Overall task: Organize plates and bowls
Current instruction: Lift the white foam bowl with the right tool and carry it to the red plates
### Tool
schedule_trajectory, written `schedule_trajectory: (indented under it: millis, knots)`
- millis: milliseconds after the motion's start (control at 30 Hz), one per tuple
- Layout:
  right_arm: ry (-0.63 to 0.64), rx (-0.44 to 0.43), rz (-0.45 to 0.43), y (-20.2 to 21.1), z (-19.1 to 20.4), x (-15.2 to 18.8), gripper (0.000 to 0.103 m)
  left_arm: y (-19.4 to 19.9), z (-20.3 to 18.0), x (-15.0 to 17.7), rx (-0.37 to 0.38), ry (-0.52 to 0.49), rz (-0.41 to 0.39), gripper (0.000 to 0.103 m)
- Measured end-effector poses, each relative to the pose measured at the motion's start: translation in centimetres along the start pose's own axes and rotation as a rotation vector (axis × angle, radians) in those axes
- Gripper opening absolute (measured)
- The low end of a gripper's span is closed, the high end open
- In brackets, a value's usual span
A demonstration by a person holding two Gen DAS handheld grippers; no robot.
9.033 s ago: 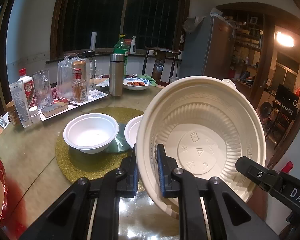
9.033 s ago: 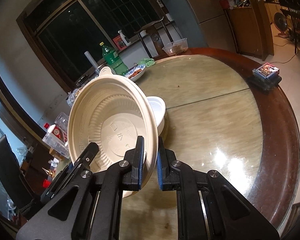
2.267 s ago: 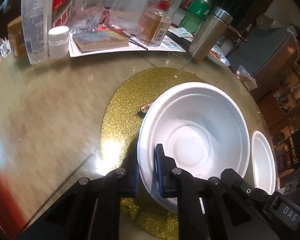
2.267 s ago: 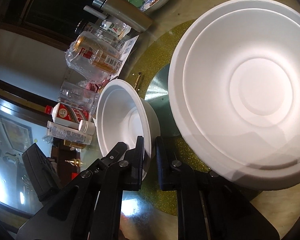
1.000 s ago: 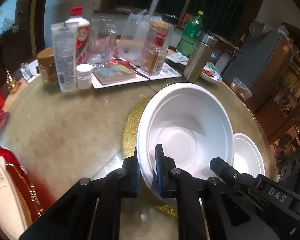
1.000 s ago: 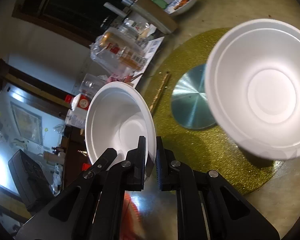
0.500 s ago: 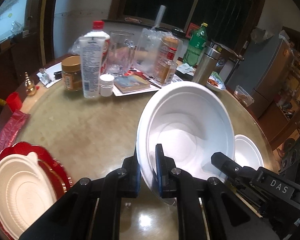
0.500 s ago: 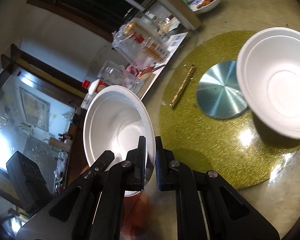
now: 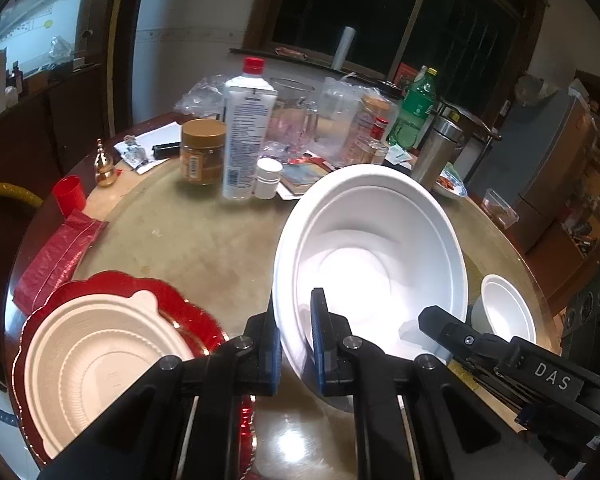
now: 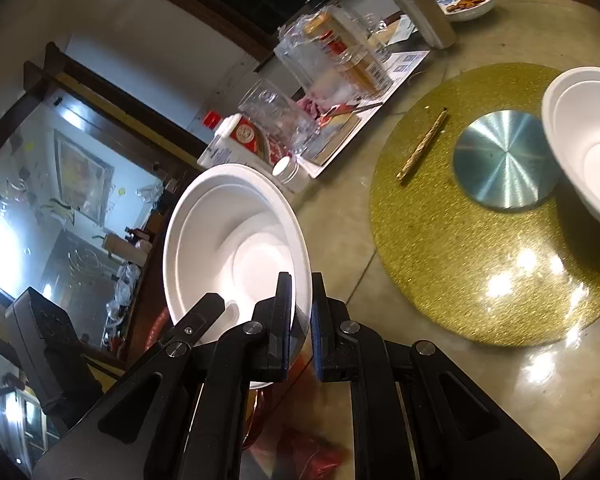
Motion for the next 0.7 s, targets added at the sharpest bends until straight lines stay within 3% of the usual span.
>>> schedule_trajectory:
  millis: [700]
  knots:
    - [0.064, -0.003, 0.037, -1.8, 4.3, 2.7, 0.009, 3.5, 4.1, 0.0, 0.001, 0.032, -0.045, 0.010]
Point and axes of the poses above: each gripper's, at about its wrist camera, not at the fingertips, and y roughly against the way its jaws point, z to its left, x to its underside, the point moved 8 cm from there along -y, roughly the way its jaws point, and after that the axes turned 4 degrees about x, right-handed, at the moved point
